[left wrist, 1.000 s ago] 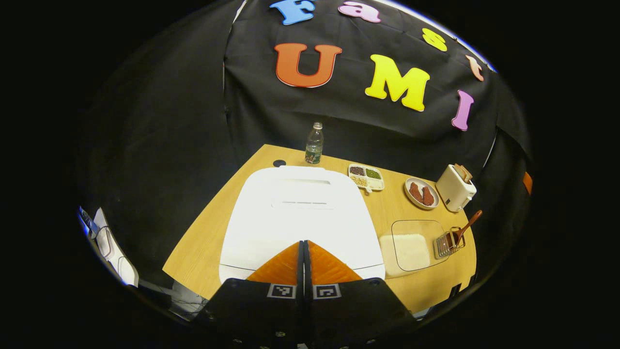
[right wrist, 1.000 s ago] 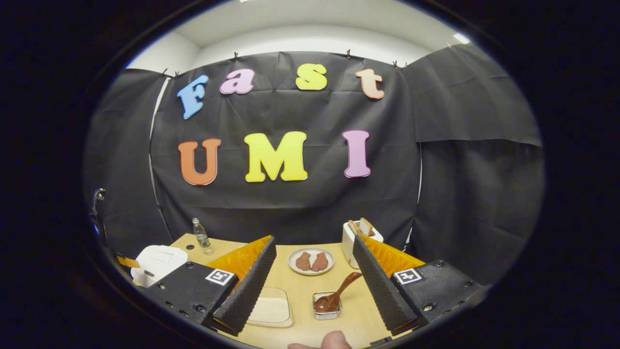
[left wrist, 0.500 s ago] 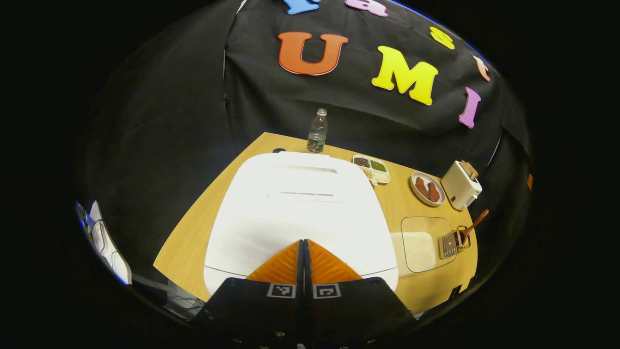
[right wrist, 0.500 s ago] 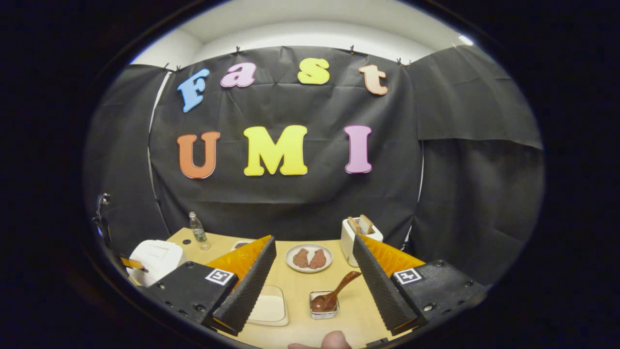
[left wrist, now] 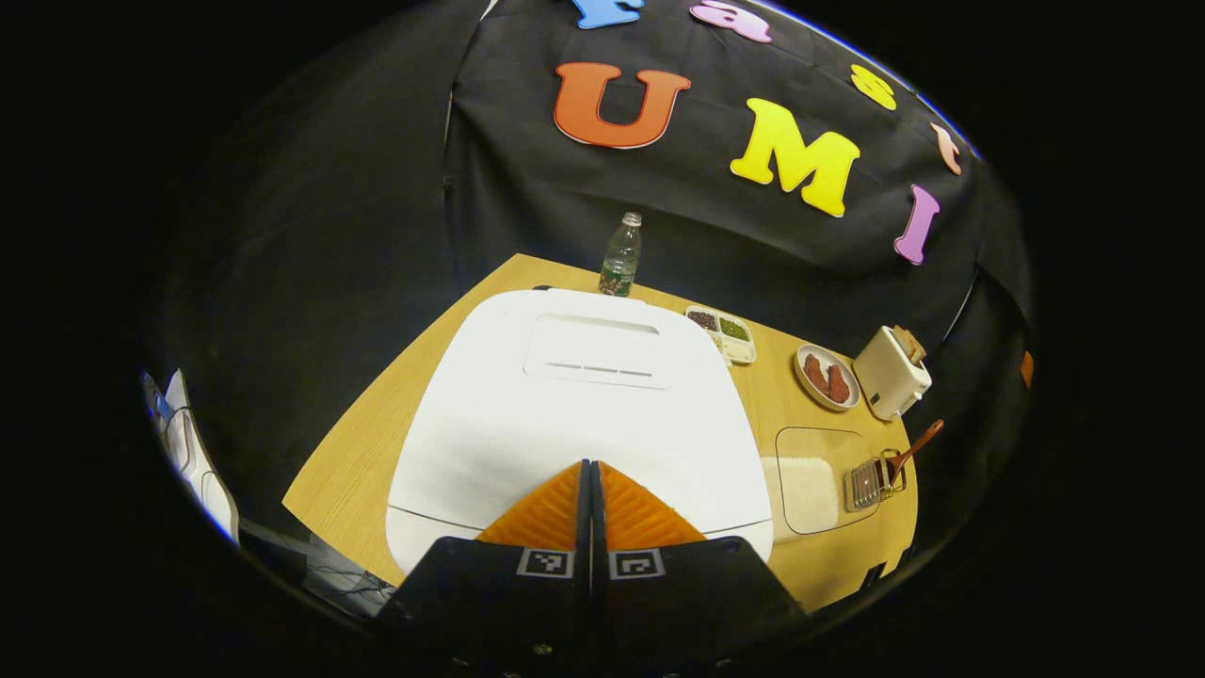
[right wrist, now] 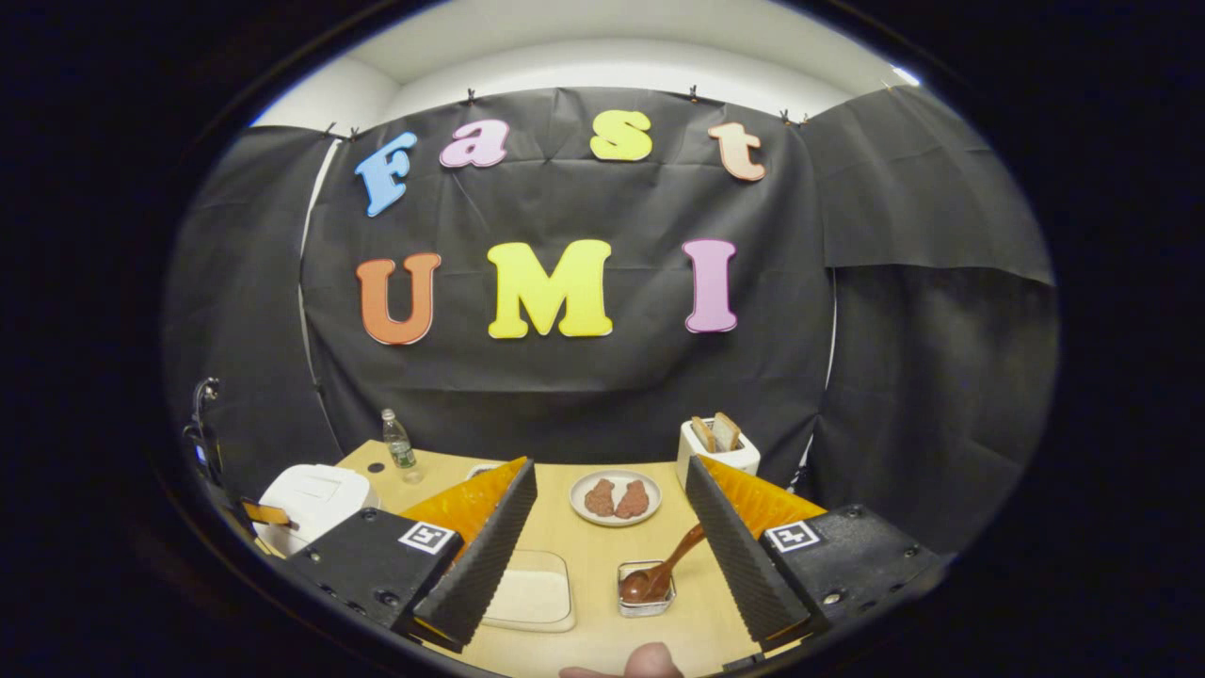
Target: Close the left gripper, press the button to open the rice cooker; take a wooden spoon from the chopstick holder with the right hand, scoop a spoonful of rice and pour it into the rice cooker, then put the wooden spoon back into the chopstick holder.
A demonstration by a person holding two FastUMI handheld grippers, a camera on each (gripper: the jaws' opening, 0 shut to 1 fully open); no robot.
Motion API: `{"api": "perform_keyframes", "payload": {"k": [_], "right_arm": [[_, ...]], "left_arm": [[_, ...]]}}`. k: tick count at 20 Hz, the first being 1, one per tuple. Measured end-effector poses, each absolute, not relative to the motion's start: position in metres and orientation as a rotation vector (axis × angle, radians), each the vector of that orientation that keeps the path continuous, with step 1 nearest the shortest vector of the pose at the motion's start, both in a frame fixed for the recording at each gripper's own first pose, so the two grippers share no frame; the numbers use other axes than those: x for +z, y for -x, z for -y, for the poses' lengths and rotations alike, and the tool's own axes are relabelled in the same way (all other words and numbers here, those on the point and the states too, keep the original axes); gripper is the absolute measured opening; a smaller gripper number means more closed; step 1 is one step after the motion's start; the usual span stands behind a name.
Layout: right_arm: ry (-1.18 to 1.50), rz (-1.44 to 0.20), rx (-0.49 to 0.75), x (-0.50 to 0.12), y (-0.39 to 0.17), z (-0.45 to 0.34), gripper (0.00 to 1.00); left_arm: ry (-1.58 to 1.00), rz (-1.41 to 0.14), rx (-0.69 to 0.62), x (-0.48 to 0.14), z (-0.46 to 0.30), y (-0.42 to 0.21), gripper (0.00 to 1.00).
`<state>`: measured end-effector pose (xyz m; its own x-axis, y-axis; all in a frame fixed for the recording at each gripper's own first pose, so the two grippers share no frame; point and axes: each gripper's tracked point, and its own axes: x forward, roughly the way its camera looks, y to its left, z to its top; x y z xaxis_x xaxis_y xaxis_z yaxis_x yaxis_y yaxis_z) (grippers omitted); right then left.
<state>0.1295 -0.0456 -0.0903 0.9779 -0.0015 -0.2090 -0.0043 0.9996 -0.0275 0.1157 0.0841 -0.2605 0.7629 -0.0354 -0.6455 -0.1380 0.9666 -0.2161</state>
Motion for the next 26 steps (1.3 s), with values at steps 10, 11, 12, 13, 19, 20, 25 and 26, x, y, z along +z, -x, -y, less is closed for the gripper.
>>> {"api": "perform_keyframes", "payload": {"k": [10,11,12,13,19,20,25,26], "right_arm": [[0.018,-0.131,0.022,-0.060,-0.117,0.039,0.99],[0.017,-0.121,0.016,-0.057,-0.116,0.041,0.99],[0.015,-0.117,0.014,-0.056,-0.115,0.043,1.00],[0.013,-0.115,0.013,-0.056,-0.113,0.044,1.00],[0.004,-0.121,0.021,-0.058,-0.106,0.057,1.00],[0.006,-0.123,0.019,-0.060,-0.105,0.060,1.00],[0.010,-0.180,0.024,-0.089,-0.100,0.075,0.99],[0.014,-0.205,0.027,-0.100,-0.099,0.076,0.99]], "left_arm": [[0.030,-0.228,0.076,-0.100,-0.082,-0.163,0.96],[0.045,-0.196,0.085,-0.090,-0.084,-0.162,1.00],[0.055,-0.167,0.095,-0.079,-0.087,-0.162,0.95],[0.059,-0.143,0.102,-0.070,-0.089,-0.160,0.95],[0.061,-0.092,0.105,-0.044,-0.080,-0.130,0.95],[0.058,-0.089,0.109,-0.043,-0.080,-0.123,0.95],[0.060,-0.084,0.149,-0.044,-0.077,-0.094,0.94],[0.069,-0.087,0.146,-0.046,-0.072,-0.090,0.94]]}}
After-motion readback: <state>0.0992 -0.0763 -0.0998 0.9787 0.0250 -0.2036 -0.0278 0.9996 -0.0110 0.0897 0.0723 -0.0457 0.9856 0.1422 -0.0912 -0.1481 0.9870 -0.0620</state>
